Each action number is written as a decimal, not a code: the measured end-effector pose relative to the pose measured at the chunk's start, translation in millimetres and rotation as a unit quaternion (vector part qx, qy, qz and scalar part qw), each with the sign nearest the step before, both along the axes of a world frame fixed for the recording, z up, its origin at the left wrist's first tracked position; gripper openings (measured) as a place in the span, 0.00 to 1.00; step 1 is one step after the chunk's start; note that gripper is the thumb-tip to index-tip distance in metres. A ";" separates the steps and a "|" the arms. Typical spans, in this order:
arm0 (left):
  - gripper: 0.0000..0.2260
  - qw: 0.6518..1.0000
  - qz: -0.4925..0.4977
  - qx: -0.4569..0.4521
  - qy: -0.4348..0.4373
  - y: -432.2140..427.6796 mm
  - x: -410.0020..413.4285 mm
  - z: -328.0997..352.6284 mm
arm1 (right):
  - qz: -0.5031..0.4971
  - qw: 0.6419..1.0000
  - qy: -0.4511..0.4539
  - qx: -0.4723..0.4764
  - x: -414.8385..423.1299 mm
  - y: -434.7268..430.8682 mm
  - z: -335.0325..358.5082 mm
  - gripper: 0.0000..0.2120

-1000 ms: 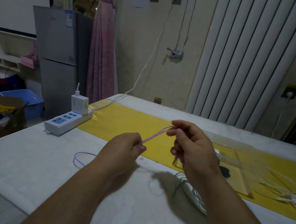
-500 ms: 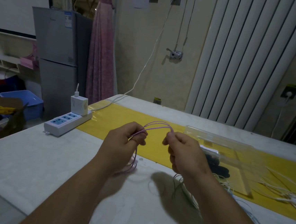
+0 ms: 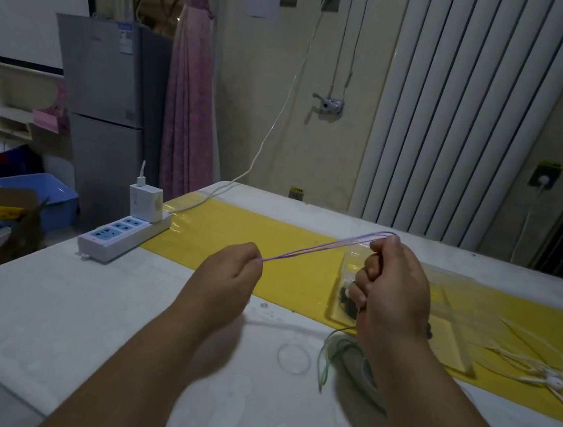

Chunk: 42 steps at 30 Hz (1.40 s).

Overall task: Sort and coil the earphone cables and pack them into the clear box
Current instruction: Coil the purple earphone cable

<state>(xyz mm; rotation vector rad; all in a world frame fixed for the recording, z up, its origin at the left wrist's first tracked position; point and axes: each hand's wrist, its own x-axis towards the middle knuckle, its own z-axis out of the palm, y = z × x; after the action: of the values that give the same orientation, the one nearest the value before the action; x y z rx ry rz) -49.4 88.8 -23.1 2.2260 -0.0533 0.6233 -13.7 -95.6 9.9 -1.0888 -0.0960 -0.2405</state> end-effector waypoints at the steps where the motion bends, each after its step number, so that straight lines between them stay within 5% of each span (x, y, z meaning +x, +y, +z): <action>1: 0.13 0.999 0.011 0.041 0.006 0.7 1.6 -2.2 | -0.017 1.000 -0.002 0.005 -0.7 -0.8 1.2 0.15; 8: 0.09 0.952 0.092 0.289 -0.030 11.4 11.3 -12.8 | -0.072 0.997 -0.011 0.027 0.9 -6.3 3.5 0.15; 11: 0.06 0.944 0.088 0.309 -0.075 13.2 16.3 -19.9 | -0.031 0.999 -0.022 -0.015 0.7 0.1 0.2 0.15; 17: 0.05 1.000 0.013 -0.020 -0.011 2.4 6.4 -4.7 | 0.038 0.986 -0.024 -0.163 -3.2 5.5 -9.1 0.16; 20: 0.05 0.969 -0.018 -0.247 -0.006 -1.9 1.5 2.4 | 0.102 0.979 0.038 -0.174 -2.0 8.3 -10.1 0.13; 22: 0.04 0.948 -0.037 -0.316 -0.011 -2.4 -1.5 6.7 | 0.150 0.971 0.101 -0.154 -1.2 10.1 -11.2 0.11; 26: 0.03 0.943 -0.050 -0.327 -0.010 -0.3 -3.9 9.1 | 0.166 0.959 0.144 -0.178 -4.1 12.2 -12.3 0.11; 32: 0.04 0.952 -0.049 -0.302 -0.010 -0.5 -3.6 8.3 | 0.095 0.941 0.020 -0.325 -5.7 15.5 -14.6 0.12; 42: 0.05 0.889 -0.123 -0.442 0.006 0.0 -4.5 9.9 | 0.116 0.911 -0.035 -0.395 -3.2 17.4 -26.4 0.06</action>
<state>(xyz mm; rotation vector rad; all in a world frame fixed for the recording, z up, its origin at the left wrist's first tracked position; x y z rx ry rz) -53.9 88.7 -13.2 1.3057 -0.0330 0.3753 -16.9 -78.2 -16.5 -1.8608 -0.4113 -0.0120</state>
